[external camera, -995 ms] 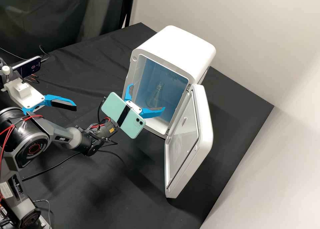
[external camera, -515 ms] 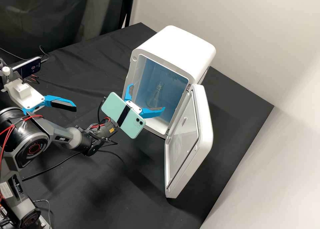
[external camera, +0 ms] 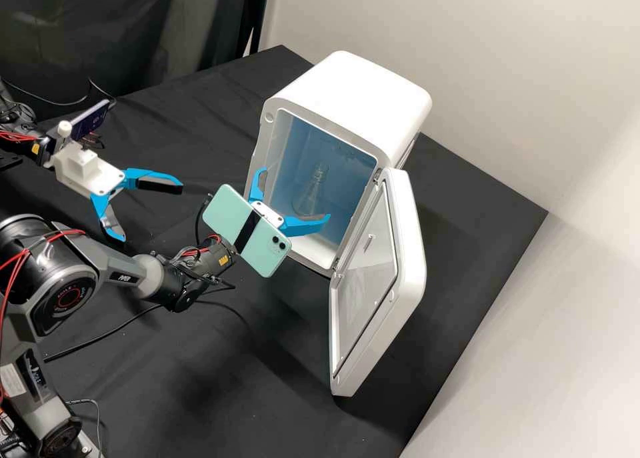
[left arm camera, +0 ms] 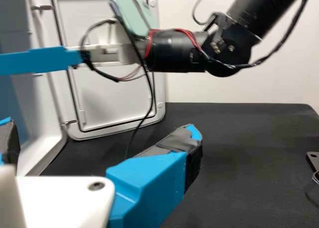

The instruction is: Take the flask out of the incubator

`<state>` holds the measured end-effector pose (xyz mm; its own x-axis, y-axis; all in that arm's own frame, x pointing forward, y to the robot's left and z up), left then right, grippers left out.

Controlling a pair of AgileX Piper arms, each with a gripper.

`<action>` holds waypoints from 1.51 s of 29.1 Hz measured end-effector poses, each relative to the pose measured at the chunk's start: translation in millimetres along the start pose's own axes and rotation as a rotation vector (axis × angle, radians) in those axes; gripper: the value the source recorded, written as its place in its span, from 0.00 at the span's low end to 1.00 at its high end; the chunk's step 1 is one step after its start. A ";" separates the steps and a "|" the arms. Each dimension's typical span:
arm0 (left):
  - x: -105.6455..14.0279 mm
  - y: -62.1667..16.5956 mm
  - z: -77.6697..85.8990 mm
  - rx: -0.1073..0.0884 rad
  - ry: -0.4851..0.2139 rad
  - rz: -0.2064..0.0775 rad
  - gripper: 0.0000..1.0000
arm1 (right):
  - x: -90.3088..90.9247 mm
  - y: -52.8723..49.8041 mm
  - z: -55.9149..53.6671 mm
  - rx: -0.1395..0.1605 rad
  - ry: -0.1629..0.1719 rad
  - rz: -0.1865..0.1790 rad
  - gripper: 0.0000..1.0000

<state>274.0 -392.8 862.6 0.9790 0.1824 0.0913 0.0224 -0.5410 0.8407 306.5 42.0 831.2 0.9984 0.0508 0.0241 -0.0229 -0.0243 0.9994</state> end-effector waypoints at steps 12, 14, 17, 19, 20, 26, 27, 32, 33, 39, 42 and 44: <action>-33.8 10.6 -11.7 0.020 -0.025 0.020 1.00 | 0.0 0.0 0.0 0.000 0.000 0.000 1.00; -36.8 12.5 -15.0 0.013 -0.010 0.031 1.00 | 0.0 0.0 0.0 0.000 0.000 0.000 1.00; -39.4 14.8 -20.3 0.006 0.012 0.044 1.00 | 0.0 0.0 0.0 0.000 0.000 0.000 1.00; -40.5 14.7 -23.0 0.004 0.024 0.046 1.00 | 0.0 0.0 0.0 0.000 0.000 0.000 1.00; -41.5 13.9 -24.4 0.003 0.030 0.044 1.00 | 0.0 0.0 0.0 0.000 0.000 0.000 1.00; -43.5 13.8 -36.4 -0.005 0.082 0.045 1.00 | 0.0 0.0 0.0 0.000 0.000 0.000 1.00; -43.7 13.2 -39.1 -0.004 0.091 0.042 1.00 | 0.0 0.0 0.0 0.000 0.000 0.000 1.00; -43.0 8.8 -51.9 -0.015 0.140 0.024 1.00 | 0.0 0.0 0.0 0.000 0.000 0.000 1.00; -43.0 8.6 -52.4 -0.016 0.142 0.023 1.00 | 0.0 0.0 0.0 0.000 0.000 0.000 1.00; -41.0 10.1 -54.7 -0.016 0.149 0.029 1.00 | 0.0 0.0 0.0 0.000 0.000 0.000 1.00; -41.0 10.1 -54.7 -0.014 0.149 0.029 1.00 | 0.0 0.0 0.0 0.000 0.000 0.000 1.00; -41.0 10.1 -54.7 -0.009 0.149 0.028 1.00 | 0.0 0.0 0.0 0.000 0.000 0.000 1.00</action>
<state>223.0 -360.9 896.5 0.9383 0.2873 0.1925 -0.0071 -0.5405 0.8413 306.5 42.0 831.2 0.9984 0.0508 0.0241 -0.0229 -0.0243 0.9994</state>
